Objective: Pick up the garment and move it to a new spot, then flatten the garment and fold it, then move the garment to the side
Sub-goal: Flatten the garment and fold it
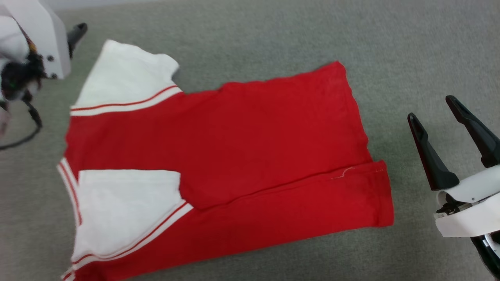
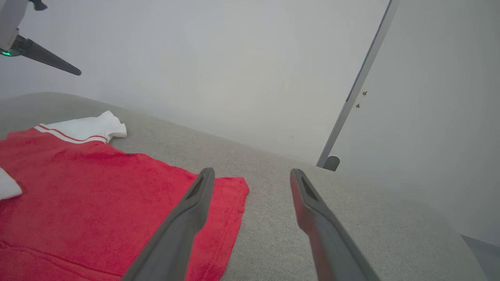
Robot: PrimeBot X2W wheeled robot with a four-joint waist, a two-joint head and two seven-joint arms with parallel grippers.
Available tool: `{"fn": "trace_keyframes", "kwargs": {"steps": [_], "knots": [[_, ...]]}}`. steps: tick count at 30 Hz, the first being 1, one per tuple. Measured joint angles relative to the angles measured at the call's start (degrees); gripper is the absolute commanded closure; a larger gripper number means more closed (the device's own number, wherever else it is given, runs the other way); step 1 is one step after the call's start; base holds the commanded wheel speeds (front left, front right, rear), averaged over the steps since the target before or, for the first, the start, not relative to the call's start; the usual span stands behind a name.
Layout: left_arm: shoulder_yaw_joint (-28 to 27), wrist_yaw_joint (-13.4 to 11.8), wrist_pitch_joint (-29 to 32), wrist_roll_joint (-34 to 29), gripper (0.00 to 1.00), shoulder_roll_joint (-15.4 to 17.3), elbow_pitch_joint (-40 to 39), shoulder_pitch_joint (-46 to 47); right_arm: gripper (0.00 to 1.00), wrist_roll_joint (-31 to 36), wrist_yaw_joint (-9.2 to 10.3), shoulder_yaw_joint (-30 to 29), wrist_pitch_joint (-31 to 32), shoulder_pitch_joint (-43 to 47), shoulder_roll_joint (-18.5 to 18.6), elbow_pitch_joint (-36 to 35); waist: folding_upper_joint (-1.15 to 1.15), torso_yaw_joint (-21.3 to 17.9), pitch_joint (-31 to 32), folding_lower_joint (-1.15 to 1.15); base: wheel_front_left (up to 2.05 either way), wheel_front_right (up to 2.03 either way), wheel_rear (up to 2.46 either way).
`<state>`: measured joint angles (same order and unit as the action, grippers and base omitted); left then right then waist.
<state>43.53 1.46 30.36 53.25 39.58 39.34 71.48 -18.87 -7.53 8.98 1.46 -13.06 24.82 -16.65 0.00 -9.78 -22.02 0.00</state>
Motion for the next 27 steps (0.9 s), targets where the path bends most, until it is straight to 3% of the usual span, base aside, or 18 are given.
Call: {"fn": "trace_keyframes", "kwargs": {"steps": [12, 18, 25, 26, 27], "knots": [[2.6, 2.1, 13.9, 0.4, 0.0, 1.7, 3.6, 6.2, 0.0, -1.9, 0.0, 1.4, -1.4, -1.1, -1.5, 1.5, 0.0, -4.0, -7.6, 0.0, 0.0, 0.0, 0.0], [3.6, 1.5, 19.2, 0.7, 0.0, 1.9, 4.4, 7.7, 0.0, -2.5, 0.0, 1.8, -1.5, -2.1, -1.5, 2.1, 0.0, -5.1, -9.6, 0.0, 0.0, 0.0, 0.0], [3.3, -0.5, 20.1, 1.2, 0.0, 0.9, 5.2, 8.9, 0.0, -3.8, 0.0, 1.9, -0.9, -2.9, -1.4, 2.4, 0.0, -5.6, -10.5, 0.0, 0.0, 0.0, 0.0], [3.3, -0.5, 20.1, 1.2, 0.11, 0.8, 5.3, 9.1, 0.0, -3.8, 0.0, 1.9, -0.8, -3.0, -1.4, 2.5, 0.0, -5.7, -10.6, 0.0, 0.0, 0.0, 0.0], [3.1, -1.0, 20.3, 1.4, 0.5, 0.4, 5.6, 9.1, 0.0, -3.8, 0.01, 1.9, -0.5, -3.2, -1.4, 2.6, 0.0, -5.7, -10.6, 0.0, 0.0, 0.0, 0.0]]}}
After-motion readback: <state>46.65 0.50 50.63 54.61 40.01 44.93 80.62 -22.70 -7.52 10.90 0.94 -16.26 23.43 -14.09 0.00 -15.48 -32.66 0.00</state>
